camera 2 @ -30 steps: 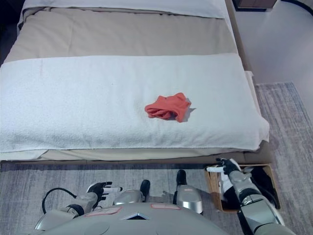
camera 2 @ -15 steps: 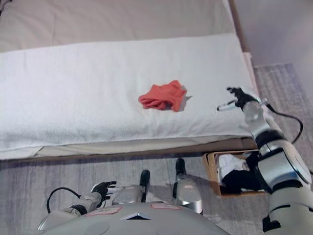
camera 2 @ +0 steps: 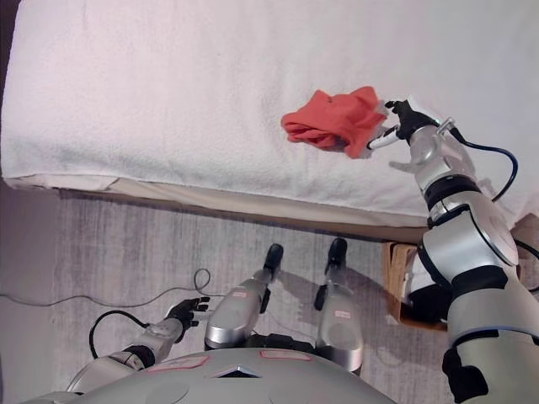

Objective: Put the clothes on the bed into the basket.

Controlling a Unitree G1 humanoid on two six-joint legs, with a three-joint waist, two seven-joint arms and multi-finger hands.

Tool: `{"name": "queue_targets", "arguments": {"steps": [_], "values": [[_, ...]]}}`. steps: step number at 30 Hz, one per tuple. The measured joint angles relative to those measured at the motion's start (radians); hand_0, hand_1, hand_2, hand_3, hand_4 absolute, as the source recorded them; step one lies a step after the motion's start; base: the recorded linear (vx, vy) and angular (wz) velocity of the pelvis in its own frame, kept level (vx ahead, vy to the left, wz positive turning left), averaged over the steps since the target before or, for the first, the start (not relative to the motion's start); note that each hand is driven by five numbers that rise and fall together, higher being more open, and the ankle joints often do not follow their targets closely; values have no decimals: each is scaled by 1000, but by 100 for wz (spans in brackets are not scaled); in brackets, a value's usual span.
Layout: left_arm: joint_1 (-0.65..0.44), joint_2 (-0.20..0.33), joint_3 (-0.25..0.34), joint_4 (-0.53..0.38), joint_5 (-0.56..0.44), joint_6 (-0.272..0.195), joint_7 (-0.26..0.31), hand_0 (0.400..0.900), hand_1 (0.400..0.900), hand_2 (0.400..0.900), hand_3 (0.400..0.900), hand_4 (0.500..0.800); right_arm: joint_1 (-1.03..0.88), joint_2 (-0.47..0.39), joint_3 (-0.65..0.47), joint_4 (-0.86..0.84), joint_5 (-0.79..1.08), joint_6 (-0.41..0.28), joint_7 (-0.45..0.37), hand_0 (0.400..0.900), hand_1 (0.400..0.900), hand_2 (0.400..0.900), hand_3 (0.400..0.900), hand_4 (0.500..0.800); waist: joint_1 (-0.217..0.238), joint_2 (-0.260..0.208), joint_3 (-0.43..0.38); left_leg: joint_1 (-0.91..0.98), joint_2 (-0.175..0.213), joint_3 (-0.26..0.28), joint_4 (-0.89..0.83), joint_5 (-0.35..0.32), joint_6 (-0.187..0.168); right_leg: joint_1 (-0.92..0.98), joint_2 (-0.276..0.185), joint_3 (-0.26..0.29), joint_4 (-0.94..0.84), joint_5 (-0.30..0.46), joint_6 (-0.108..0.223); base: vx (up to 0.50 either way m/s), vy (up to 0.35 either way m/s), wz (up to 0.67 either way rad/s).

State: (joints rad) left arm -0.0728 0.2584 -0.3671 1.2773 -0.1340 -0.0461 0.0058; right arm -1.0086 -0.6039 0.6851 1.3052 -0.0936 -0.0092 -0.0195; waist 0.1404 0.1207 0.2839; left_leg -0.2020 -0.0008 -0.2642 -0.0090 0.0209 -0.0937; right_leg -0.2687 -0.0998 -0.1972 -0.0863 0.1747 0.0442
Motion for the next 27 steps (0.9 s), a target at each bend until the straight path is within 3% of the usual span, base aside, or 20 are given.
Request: {"name": "queue_targets", "arguments": {"steps": [11,23,25,26,27], "values": [[-9,0,-22,-69,-21,-22,2,900,900,900,900,800,-66,-36,2,30,-2,3,-40,900,900,900,900,800,32,95,58,-61,-7,-29,3,19,-25,-38,-10,-41,1,0,0,-22,-16,16],[-9,0,-40,-75,-31,-23,2,900,900,900,900,800,-80,-49,-2,32,3,30,-60,900,900,900,900,800,40,109,68,-75,-7,-58,-2,35,-27,-41,-11,-68,1,0,1,14,-1,8],[-10,0,-41,-75,-31,-23,3,900,900,900,900,800,-89,-42,-2,32,5,32,-62,586,586,586,586,612,38,108,69,-79,-6,-59,-9,42,-29,-47,-11,-68,1,-1,1,8,-5,2],[-12,0,-41,-75,-31,-23,3,900,900,900,900,800,-92,-39,-2,32,8,33,-63,400,400,400,400,500,37,108,69,-81,-5,-60,-11,45,-30,-49,-11,-69,1,0,1,18,-4,3],[-14,0,-41,-75,-33,-23,4,900,900,900,900,800,-94,-38,-3,32,12,35,-65,400,400,400,400,500,37,108,69,-82,-5,-60,-12,46,-30,-50,-10,-69,1,0,1,17,-1,4]]}}
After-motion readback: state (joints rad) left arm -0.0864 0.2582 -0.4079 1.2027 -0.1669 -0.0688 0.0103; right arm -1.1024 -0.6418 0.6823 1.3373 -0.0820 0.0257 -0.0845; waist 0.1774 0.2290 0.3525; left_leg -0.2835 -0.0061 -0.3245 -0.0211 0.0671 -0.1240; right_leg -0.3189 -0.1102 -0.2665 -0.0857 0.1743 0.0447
